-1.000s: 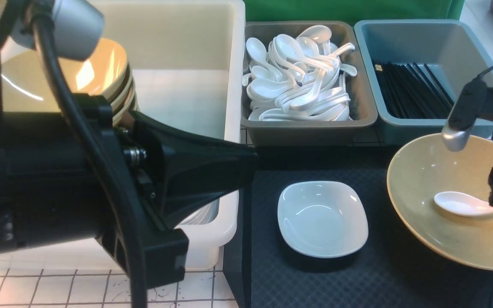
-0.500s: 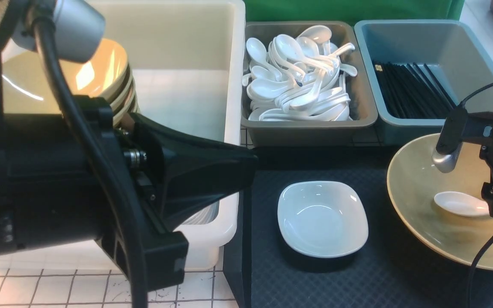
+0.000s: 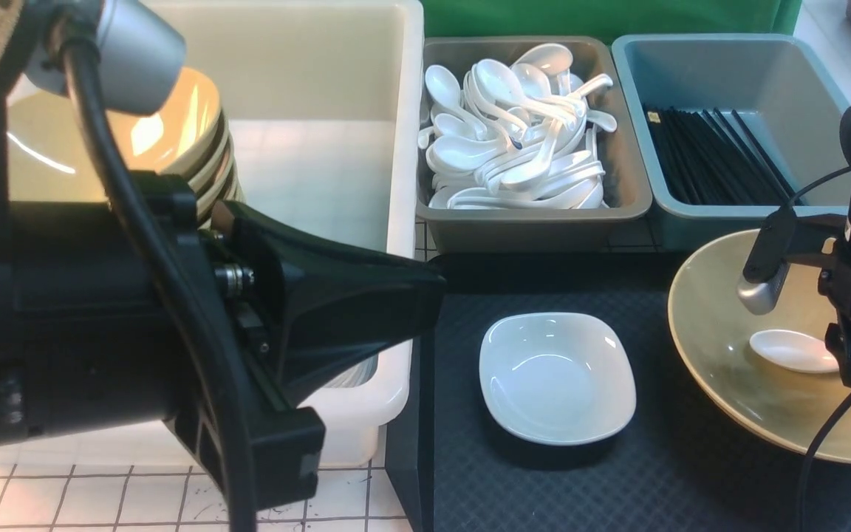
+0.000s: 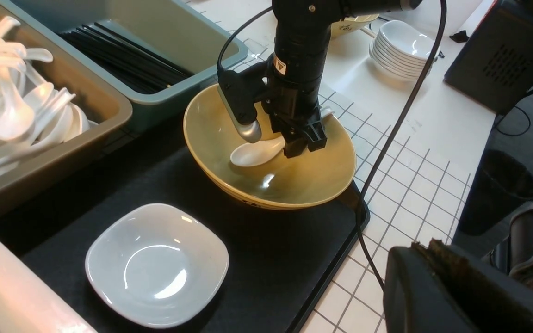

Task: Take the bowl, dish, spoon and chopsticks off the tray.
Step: Use the right arm to grab the soup spoon in the middle

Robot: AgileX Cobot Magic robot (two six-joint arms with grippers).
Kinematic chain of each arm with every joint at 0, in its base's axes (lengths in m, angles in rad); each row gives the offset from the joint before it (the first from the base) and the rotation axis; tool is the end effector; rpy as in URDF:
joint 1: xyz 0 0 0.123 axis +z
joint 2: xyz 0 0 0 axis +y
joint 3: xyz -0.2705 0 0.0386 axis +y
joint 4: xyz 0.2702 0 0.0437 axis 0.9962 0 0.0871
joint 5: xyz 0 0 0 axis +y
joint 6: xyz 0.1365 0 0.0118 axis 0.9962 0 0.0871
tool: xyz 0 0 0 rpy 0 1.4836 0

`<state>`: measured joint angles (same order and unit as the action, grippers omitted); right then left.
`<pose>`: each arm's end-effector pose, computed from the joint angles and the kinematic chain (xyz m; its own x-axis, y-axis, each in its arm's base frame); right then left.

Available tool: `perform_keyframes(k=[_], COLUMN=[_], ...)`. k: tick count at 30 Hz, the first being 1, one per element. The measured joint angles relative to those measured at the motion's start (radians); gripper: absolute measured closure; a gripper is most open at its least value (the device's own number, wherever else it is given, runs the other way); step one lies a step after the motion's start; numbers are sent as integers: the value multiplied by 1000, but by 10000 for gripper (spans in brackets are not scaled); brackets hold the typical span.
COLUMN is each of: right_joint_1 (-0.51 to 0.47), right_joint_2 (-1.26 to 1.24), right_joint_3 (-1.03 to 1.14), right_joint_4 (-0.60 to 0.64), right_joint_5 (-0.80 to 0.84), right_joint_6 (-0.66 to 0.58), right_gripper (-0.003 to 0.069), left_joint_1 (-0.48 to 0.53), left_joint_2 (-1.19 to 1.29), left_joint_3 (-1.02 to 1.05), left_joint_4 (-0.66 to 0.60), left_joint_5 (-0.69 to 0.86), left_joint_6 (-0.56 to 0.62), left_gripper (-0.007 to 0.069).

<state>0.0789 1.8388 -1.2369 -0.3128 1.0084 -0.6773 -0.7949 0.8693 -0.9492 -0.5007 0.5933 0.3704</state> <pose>0.3672 -0.0068 0.1247 -0.6144 -0.7750 0.1483 -0.7841 0.5786 -0.2245 0.1445 -0.1999 0.3722 -0.2989 0.2283 -0.9266 0.8478 0.5093 -0.1480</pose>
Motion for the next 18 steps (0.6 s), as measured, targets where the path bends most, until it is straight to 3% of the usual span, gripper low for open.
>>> perform_keyframes(k=[6,13,18], right_joint_1=[0,36,106], right_joint_2=[3,-50,-193], right_joint_3=[0,-6,-71], right_joint_4=[-7,-1,42], right_joint_5=[19,99,162], right_joint_6=[49,135,274], right_gripper=[487,496,496], left_joint_1=[0,0,0], left_joint_2=[0,0,0], left_joint_3=[0,0,0], left_joint_4=[-6,-7,-7], left_joint_5=[1,9,1], left_joint_6=[0,0,0], left_gripper=[625,625,625])
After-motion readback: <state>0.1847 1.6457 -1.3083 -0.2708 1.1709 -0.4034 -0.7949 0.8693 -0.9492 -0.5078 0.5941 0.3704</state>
